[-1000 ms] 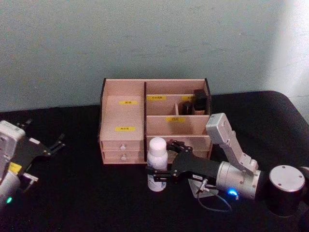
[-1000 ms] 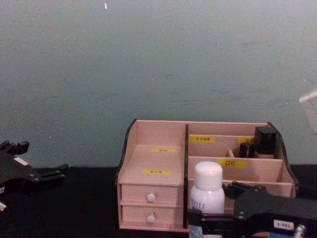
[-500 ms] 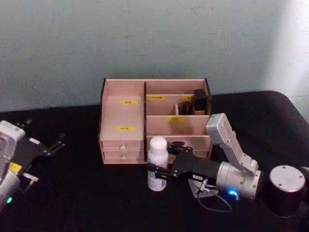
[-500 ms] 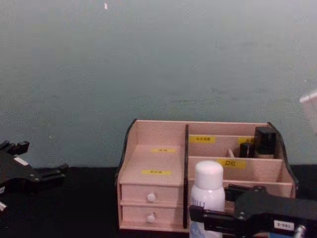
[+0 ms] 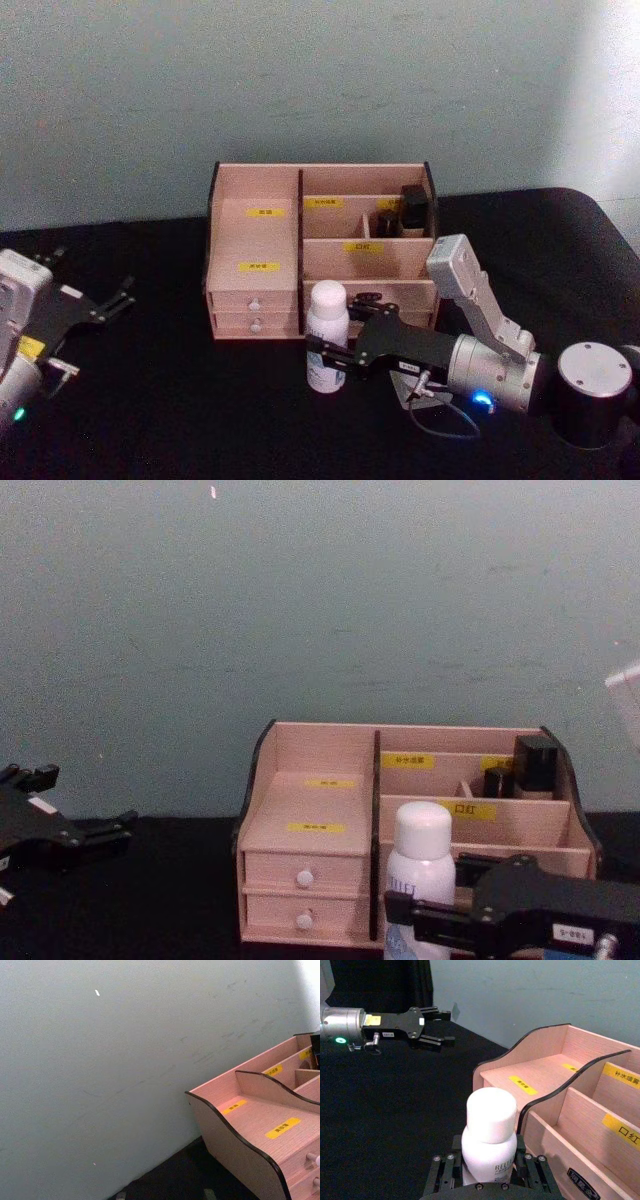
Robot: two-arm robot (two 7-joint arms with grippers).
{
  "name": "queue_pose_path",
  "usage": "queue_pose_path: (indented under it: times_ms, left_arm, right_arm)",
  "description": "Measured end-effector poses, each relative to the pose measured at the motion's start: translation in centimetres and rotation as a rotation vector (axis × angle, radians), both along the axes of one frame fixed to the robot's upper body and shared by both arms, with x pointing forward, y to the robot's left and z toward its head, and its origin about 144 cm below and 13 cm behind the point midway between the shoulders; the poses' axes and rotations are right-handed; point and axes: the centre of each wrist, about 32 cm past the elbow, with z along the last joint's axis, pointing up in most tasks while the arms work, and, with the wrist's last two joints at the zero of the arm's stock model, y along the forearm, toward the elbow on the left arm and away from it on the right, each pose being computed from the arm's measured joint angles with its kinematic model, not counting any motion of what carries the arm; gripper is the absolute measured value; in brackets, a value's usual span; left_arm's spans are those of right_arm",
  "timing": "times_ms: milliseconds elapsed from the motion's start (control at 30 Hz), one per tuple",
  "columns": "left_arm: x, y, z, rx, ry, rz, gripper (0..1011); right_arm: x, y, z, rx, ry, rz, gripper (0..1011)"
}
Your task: Pick up the facial cleanser and watermelon frost from the table and place them into the tiered storage box.
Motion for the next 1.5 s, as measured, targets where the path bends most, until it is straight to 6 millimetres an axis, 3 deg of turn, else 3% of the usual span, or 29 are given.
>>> queue_pose_path:
  times_ms: [367, 767, 1033, 1500]
  left_arm:
    - [0.0, 0.0, 0.0, 0.0, 0.0, 0.0, 1001]
    - [0.0, 0.0, 0.0, 0.0, 0.0, 0.0, 1001]
    - [0.0, 0.0, 0.0, 0.0, 0.0, 0.0, 1001]
    - [0.0, 0.0, 0.0, 0.0, 0.0, 0.0, 1001]
  right_arm:
    - [-0.4, -0.3, 0.4, 0.007, -0.049, 0.022, 589]
    - [0.2, -1.9, 4.2, 0.103, -0.138, 0.017, 589]
    - [2.0, -1.3, 6.6, 0.143, -0.238, -0.07, 589]
    - [5.2, 0.6, 6.9, 0.108, -0.294, -0.202, 589]
